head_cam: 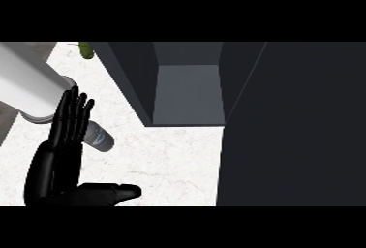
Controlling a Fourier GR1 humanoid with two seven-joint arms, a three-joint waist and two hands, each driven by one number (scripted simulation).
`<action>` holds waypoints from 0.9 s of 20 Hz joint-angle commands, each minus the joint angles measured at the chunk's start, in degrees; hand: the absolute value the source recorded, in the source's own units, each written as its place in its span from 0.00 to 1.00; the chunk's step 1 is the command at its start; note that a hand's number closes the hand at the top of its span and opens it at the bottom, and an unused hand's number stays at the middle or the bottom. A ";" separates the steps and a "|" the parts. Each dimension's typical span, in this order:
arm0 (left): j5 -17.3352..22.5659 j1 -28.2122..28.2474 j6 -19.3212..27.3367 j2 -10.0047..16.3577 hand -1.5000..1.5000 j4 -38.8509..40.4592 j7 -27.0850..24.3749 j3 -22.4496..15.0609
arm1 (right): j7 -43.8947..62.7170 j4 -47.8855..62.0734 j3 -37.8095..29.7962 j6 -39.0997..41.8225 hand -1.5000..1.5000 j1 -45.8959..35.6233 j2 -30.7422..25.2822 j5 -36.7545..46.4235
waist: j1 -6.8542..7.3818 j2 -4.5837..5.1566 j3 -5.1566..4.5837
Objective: Pick up the bottled water, place it into the cabinet and close the cabinet
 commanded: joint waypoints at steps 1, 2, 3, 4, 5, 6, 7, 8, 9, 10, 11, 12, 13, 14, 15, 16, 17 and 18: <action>3.33 2.48 5.27 -1.54 0.00 1.44 5.66 -3.63 | 7.66 -5.11 3.05 0.64 0.00 5.32 1.98 -7.39 | -0.40 -0.30 0.00; 2.18 2.15 7.78 -1.55 0.00 -0.53 7.64 -6.05 | 6.33 -2.89 1.47 1.32 0.00 5.44 1.37 -8.40 | 0.10 -0.22 0.05; 2.49 5.55 7.25 -1.57 0.00 -1.02 4.82 -6.76 | 4.75 -2.80 1.40 1.18 0.00 6.24 2.33 -9.29 | 0.42 -0.23 0.02; 0.44 8.41 9.02 -1.58 0.00 -2.07 4.38 -9.01 | 3.21 -3.93 -0.50 4.29 0.00 10.69 0.01 -11.44 | 0.27 -0.29 0.05; 1.55 8.11 7.70 -1.58 0.00 -1.88 4.63 -8.68 | 4.52 -6.24 4.95 1.72 0.00 12.16 2.14 -6.21 | 0.33 -0.26 0.00; 2.21 10.14 8.78 -1.59 0.00 -3.16 3.51 -9.79 | 3.94 -6.91 2.27 2.45 0.00 11.90 1.69 -9.45 | 0.43 -0.24 0.00; 1.37 11.33 8.98 -1.60 0.00 -0.64 0.27 -10.10 | 2.53 -4.85 3.79 1.76 0.00 11.69 2.55 -8.10 | 0.50 -0.20 0.00; 0.95 12.38 7.92 -1.60 0.00 -2.94 1.73 -9.94 | 3.50 -7.53 3.11 3.83 0.00 14.45 0.94 -9.40 | 0.46 -0.22 0.00; 1.58 12.92 6.72 -1.56 0.00 -0.39 -2.61 -9.32 | 3.44 -7.28 2.69 3.52 0.00 13.16 1.05 -8.99 | 0.50 -0.18 -0.01; -1.16 10.10 8.38 -1.56 0.00 -4.44 4.90 -10.43 | 1.34 -8.55 2.60 5.49 0.00 17.55 0.91 -11.08 | 0.32 -0.22 0.02; 0.82 14.25 7.05 0.00 0.00 -7.50 3.24 -9.74 | -1.36 -6.81 5.03 5.92 0.00 19.67 1.81 -8.14 | 0.44 -0.26 0.01; 3.75 17.05 5.01 0.96 0.00 -5.89 -0.44 -8.75 | -3.75 -4.91 7.41 4.17 0.00 18.99 2.55 -5.41 | 0.55 -0.24 -0.01; -0.50 14.35 7.97 -0.41 0.00 -6.22 2.05 -10.09 | -0.84 -6.44 1.20 6.29 0.00 17.82 0.51 -11.94 | 0.47 -0.20 0.01; 5.05 18.84 4.23 1.95 0.00 -6.53 -1.67 -7.64 | -1.00 -6.25 6.41 4.62 0.00 17.45 2.35 -6.59 | 0.66 -0.21 -0.02; 1.04 17.94 6.66 -0.13 0.00 -5.89 -0.82 -11.37 | -5.00 -3.32 6.65 6.98 0.00 20.11 2.17 -6.66 | 0.50 -0.22 0.01; 2.87 20.52 5.62 1.82 0.00 -8.42 -1.30 -9.13 | -3.85 -3.57 5.53 5.81 0.00 19.00 2.30 -7.40 | 0.64 -0.22 0.00; 3.41 22.54 4.79 1.68 0.00 -7.09 -4.19 -10.47 | -4.22 -6.54 3.15 8.42 0.00 22.47 0.11 -10.94 | 0.51 -0.25 0.00; 2.10 20.97 6.34 1.15 0.00 -7.20 -1.93 -10.07 | -8.18 -3.57 5.45 9.45 0.00 24.62 1.28 -8.81 | 0.41 -0.25 0.01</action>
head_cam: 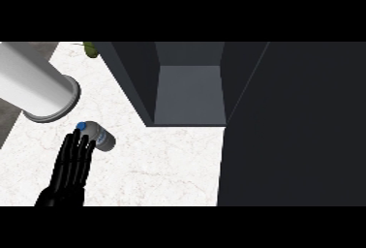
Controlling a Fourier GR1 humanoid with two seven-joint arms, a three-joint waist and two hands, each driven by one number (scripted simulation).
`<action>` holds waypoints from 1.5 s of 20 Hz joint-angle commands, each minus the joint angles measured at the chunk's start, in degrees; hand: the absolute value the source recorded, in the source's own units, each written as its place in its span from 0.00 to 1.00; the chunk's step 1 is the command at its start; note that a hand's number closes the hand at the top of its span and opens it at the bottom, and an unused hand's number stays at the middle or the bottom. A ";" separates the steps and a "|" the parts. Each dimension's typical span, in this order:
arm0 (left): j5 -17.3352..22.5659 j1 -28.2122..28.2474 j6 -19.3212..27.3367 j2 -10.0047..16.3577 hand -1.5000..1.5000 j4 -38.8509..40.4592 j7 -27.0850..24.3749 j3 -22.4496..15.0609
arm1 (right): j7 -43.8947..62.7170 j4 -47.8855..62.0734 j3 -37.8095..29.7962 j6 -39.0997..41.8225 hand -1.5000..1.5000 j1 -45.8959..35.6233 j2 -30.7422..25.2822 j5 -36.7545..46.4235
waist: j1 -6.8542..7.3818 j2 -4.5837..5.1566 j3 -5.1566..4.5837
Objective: Pick up the bottled water, place it into the cabinet and close the cabinet
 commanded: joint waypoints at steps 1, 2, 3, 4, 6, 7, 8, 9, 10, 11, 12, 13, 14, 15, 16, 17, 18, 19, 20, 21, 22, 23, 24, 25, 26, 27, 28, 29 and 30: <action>1.25 2.74 -1.00 1.43 0.00 0.36 -2.94 1.42 | -4.46 0.50 1.60 2.48 0.00 5.30 -0.24 1.06 | -0.08 0.00 0.00; 1.95 1.90 -0.61 1.18 0.00 -2.35 0.41 1.44 | -4.51 4.28 3.93 -1.84 0.00 -1.14 1.13 4.34 | 0.16 0.06 0.00; 0.07 6.75 -0.14 0.61 0.00 -0.80 -4.18 -1.63 | 0.12 -5.00 2.30 0.64 0.00 4.47 -0.98 -0.25 | 0.05 -0.03 -0.01; 1.81 5.40 -1.47 1.56 0.00 -0.22 -5.12 0.25 | -2.00 0.23 2.51 -1.01 0.00 0.81 0.74 2.69 | 0.14 0.04 -0.01; 1.08 4.19 -0.95 1.30 0.00 0.32 -5.99 0.89 | -0.72 -1.62 1.23 -0.44 0.00 0.52 -0.49 1.39 | 0.11 0.05 -0.01; 2.21 3.14 -1.56 1.36 0.00 2.26 -6.86 2.13 | -4.77 -0.04 0.78 1.99 0.00 4.97 -1.05 0.43 | -0.10 0.03 0.00; 5.02 6.66 -4.37 3.10 0.00 3.43 -12.30 3.83 | -0.94 -0.66 4.28 -1.28 0.00 0.97 0.68 3.95 | 0.25 0.04 -0.04; 3.74 4.45 -2.77 2.18 0.00 2.45 -9.89 3.80 | -5.31 0.75 3.14 1.38 0.00 3.87 -0.24 2.74 | 0.00 0.03 0.00; 5.89 2.81 -3.91 2.96 0.00 2.88 -8.83 6.19 | -1.96 1.18 1.17 -0.74 0.00 -1.05 0.12 1.80 | 0.13 0.09 -0.01; 4.58 6.06 -3.07 3.00 0.00 -0.43 -8.92 4.84 | -5.20 0.91 2.68 0.40 0.00 2.94 -0.07 3.59 | 0.09 0.02 0.00; 6.74 3.23 -3.55 2.59 0.00 4.83 -10.09 7.97 | -3.71 -1.22 2.36 0.35 0.00 4.05 -0.37 1.57 | -0.06 0.05 -0.01; 8.33 2.31 -3.92 3.10 0.00 4.60 -10.10 10.49 | -3.89 -1.53 4.50 -0.69 0.00 4.17 0.53 3.98 | -0.06 0.05 -0.02; 7.48 1.78 -3.14 3.29 0.00 0.79 -5.51 9.39 | -8.70 3.09 2.93 1.82 0.00 4.90 -0.05 2.96 | -0.09 0.04 0.02; 7.95 4.74 -3.67 3.07 0.00 3.61 -10.04 10.33 | -5.83 -1.59 8.49 -0.38 0.00 7.85 0.93 6.84 | -0.06 0.00 -0.02; 6.70 -0.68 -2.40 1.34 0.00 9.05 -10.90 10.63 | -6.66 1.62 2.57 1.67 0.00 4.73 -1.17 2.48 | -0.16 0.09 0.00; 11.11 0.39 -5.06 4.42 0.00 7.32 -11.13 16.10 | -4.80 -0.35 2.17 -0.03 0.00 3.43 -0.82 3.39 | 0.02 0.09 -0.02; 7.40 1.95 -3.29 2.83 0.00 5.59 -10.10 12.18 | -6.14 0.09 1.94 1.73 0.00 4.08 -1.79 2.30 | 0.00 0.06 0.00; 9.69 -2.57 -5.25 4.91 0.00 8.36 -7.57 15.37 | -6.27 1.23 5.02 -0.06 0.00 3.84 0.23 4.70 | -0.12 0.09 0.00; 8.12 -0.29 -4.90 3.65 0.00 11.42 -13.14 14.91 | -8.28 -0.85 7.65 -0.06 0.00 7.66 0.74 6.28 | -0.21 0.03 -0.02; 8.63 3.27 -6.21 3.27 0.00 11.09 -15.59 14.02 | -8.61 -1.28 2.93 3.04 0.00 8.22 -2.00 0.22 | -0.09 0.01 0.00; 11.26 1.33 -8.07 4.84 0.00 12.61 -14.75 17.00 | -7.29 -0.53 5.50 1.40 0.00 6.29 -1.33 4.61 | -0.03 0.05 -0.02; 10.10 -0.65 -7.75 4.88 0.00 13.09 -13.54 16.80 | -8.24 0.56 2.38 2.54 0.00 6.15 -2.28 1.53 | -0.10 0.07 0.00; 10.44 -5.90 -7.33 5.50 0.00 17.55 -12.38 18.74 | -11.40 2.85 5.66 2.82 0.00 8.58 -1.32 5.05 | -0.44 0.09 0.00; 9.92 -4.51 -8.05 5.30 0.00 18.35 -14.99 18.84 | -11.32 3.41 3.96 2.82 0.00 7.22 -1.54 3.26 | -0.22 0.08 0.00; 10.79 -1.72 -9.34 6.64 0.00 16.45 -15.06 20.16 | -10.26 0.33 6.15 2.11 0.00 9.74 -1.59 4.56 | -0.15 0.04 -0.01; 9.99 -5.65 -8.66 6.78 0.00 20.91 -14.95 21.22 | -9.09 2.70 5.26 1.35 0.00 5.67 -1.04 4.34 | -0.14 0.12 -0.01; 10.86 -5.91 -10.16 7.27 0.00 22.10 -15.41 21.52 | -14.97 5.96 3.03 4.77 0.00 8.35 -2.40 2.22 | -0.29 0.08 0.01; 9.04 -10.14 -6.62 6.80 0.00 20.43 -9.88 21.30 | -10.29 1.88 3.85 2.93 0.00 6.95 -2.44 2.45 | -0.29 0.11 0.01; 11.36 -8.08 -10.36 6.96 0.00 24.49 -15.65 22.65 | -10.63 1.61 9.26 0.01 0.00 7.98 0.08 8.08 | -0.21 0.09 -0.02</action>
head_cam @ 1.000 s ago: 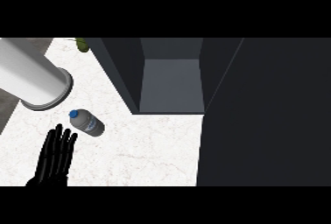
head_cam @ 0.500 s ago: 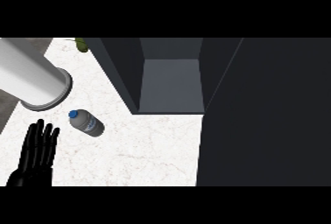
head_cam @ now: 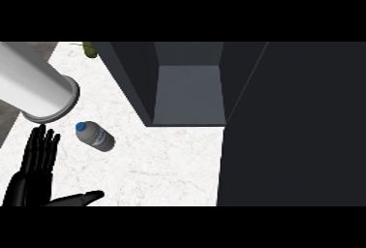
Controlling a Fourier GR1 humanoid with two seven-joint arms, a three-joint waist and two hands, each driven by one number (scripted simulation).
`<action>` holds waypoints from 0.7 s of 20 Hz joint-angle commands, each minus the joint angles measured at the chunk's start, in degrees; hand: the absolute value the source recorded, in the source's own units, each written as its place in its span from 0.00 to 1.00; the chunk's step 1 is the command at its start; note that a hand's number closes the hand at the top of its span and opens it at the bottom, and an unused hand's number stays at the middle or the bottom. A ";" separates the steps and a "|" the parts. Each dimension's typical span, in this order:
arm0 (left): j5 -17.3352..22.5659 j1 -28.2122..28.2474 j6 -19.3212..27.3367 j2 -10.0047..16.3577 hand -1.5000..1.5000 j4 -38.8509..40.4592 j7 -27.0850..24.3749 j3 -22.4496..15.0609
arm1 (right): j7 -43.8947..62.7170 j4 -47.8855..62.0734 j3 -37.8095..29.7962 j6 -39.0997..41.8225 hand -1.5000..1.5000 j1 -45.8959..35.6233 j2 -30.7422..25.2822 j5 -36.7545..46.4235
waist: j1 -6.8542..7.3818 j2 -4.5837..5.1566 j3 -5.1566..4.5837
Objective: Pick up the bottled water, place it into the cabinet and close the cabinet
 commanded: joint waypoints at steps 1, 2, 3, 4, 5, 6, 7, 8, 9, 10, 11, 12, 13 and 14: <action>1.81 -2.11 -3.58 2.23 0.00 5.80 -1.53 3.86 | -0.74 -0.53 -0.05 -0.19 0.00 -0.16 -0.48 -0.09 | 0.06 0.00 -0.01; 1.00 -7.21 -3.00 0.88 0.00 13.63 -4.32 3.56 | -2.25 0.91 1.88 0.22 0.00 0.88 0.02 1.09 | -0.29 0.05 -0.03; 0.84 -3.14 -4.23 1.34 0.00 11.69 -6.30 4.10 | -1.08 -1.67 1.89 0.44 0.00 2.76 -1.46 1.03 | -0.05 -0.01 -0.02; 1.81 -7.22 -4.89 2.53 0.00 15.40 -6.18 5.92 | -1.47 -1.04 -3.64 2.10 0.00 1.54 -2.82 -4.66 | -0.17 0.04 -0.01; 2.49 -7.68 -5.63 2.92 0.00 15.44 -4.43 6.27 | -1.92 1.91 0.84 -0.47 0.00 -0.02 -0.27 0.86 | -0.02 0.03 -0.02; 1.23 -9.16 -5.61 2.94 0.00 20.38 -7.80 6.81 | -3.83 1.79 -1.85 1.42 0.00 0.31 -1.54 -1.75 | -0.17 0.05 -0.02; 2.65 -10.94 -5.81 4.32 0.00 18.96 -2.28 7.54 | -3.19 2.99 -1.20 1.36 0.00 0.29 -1.59 -1.42 | -0.12 0.04 -0.01; 2.22 -13.15 -6.32 3.04 0.00 27.97 -8.54 8.24 | -1.30 1.07 -1.17 -0.01 0.00 -0.87 -0.80 -1.83 | -0.32 0.14 -0.05; 2.19 -13.83 -5.67 1.89 0.00 27.74 -7.79 7.65 | -2.18 -0.52 -2.07 2.03 0.00 1.40 -2.76 -3.21 | -0.32 0.06 -0.03; 3.08 -14.69 -6.39 2.81 0.00 28.28 -6.31 8.55 | -4.08 2.55 1.53 0.55 0.00 1.15 -0.63 0.95 | -0.21 0.04 -0.02; 1.93 -16.53 -5.12 1.99 0.00 31.38 -7.67 8.52 | -1.44 1.32 1.00 -0.34 0.00 -1.34 -0.52 -0.24 | -0.16 0.08 -0.03; 2.51 -15.24 -5.89 1.72 0.00 31.65 -8.31 8.68 | -1.41 -3.09 3.23 -0.71 0.00 3.80 -1.16 1.18 | -0.28 0.02 -0.03; 3.01 -16.11 -6.74 2.08 0.00 34.56 -10.12 9.76 | -1.43 -2.34 1.66 -1.25 0.00 1.80 -0.83 0.06 | -0.20 0.05 -0.03; 2.67 -14.46 -7.14 1.37 0.00 34.05 -11.07 9.07 | -3.47 -2.12 3.92 -0.35 0.00 4.59 -1.27 1.43 | -0.20 -0.01 -0.02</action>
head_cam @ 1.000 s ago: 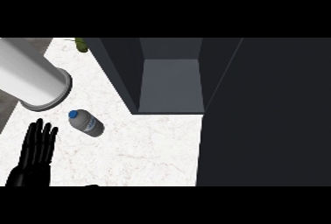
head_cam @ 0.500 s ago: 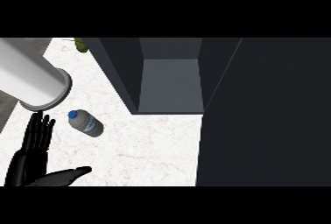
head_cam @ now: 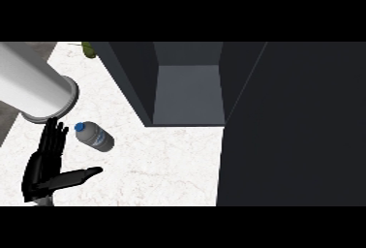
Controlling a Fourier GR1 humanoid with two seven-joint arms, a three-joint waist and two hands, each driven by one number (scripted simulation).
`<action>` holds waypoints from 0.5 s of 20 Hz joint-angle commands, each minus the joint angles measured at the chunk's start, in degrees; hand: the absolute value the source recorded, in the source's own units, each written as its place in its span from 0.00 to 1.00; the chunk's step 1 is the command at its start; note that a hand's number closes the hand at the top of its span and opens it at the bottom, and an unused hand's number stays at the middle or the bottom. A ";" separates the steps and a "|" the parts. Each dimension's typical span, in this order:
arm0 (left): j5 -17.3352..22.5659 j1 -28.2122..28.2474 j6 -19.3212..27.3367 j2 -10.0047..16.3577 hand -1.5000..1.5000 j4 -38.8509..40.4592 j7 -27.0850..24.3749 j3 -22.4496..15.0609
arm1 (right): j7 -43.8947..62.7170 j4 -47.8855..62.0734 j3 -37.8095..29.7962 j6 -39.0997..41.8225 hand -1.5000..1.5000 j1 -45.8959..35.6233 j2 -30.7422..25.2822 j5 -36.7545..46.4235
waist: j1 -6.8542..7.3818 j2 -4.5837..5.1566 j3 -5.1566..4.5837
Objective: Pick up the bottled water, place it into the cabinet and close the cabinet
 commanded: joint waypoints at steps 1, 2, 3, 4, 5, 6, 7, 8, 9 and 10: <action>2.44 -3.95 -3.75 1.66 0.00 11.40 -4.05 3.80 | 0.96 -2.21 0.10 -0.13 0.00 1.17 -0.87 -1.29 | -0.10 0.04 -0.02; 1.66 -3.87 -1.77 0.39 0.00 8.28 -2.09 2.66 | -2.51 4.01 0.07 0.46 0.00 -0.55 -0.30 -0.19 | 0.12 -0.01 0.02; 1.82 -2.55 -2.72 0.33 0.00 8.77 -3.10 2.69 | 0.91 2.01 3.98 -3.37 0.00 -2.38 1.99 3.59 | 0.26 0.00 0.00; 3.76 -8.05 -5.25 2.98 0.00 15.84 -3.03 5.25 | -0.57 2.89 -1.09 -0.46 0.00 -2.64 -0.37 -1.00 | -0.03 0.07 -0.01; 3.69 -7.02 -5.42 2.14 0.00 17.06 -5.50 5.43 | -2.18 0.98 -1.71 1.37 0.00 2.29 -2.47 -2.48 | -0.18 0.01 -0.01; 2.51 -8.52 -6.00 2.13 0.00 20.98 -7.59 4.95 | -0.05 2.34 4.26 -2.89 0.00 -1.92 1.54 3.59 | -0.04 0.07 -0.03; 2.42 -8.47 -6.47 1.77 0.00 21.96 -8.89 4.86 | -2.48 1.72 0.46 0.09 0.00 0.86 -1.16 -1.27 | -0.10 0.02 -0.01; 3.39 -10.34 -8.51 2.07 0.00 27.41 -10.42 5.91 | 0.13 0.87 3.50 -1.68 0.00 0.00 0.01 1.55 | -0.30 0.12 -0.06; 3.88 -9.72 -10.30 3.46 0.00 26.31 -10.14 6.13 | -0.37 -3.20 0.10 0.44 0.00 4.25 -3.13 -2.64 | -0.31 0.02 -0.02; 3.40 -12.55 -8.95 3.49 0.00 30.06 -10.79 6.80 | -6.82 3.17 0.90 1.59 0.00 4.44 -2.14 -0.51 | -0.43 0.02 -0.02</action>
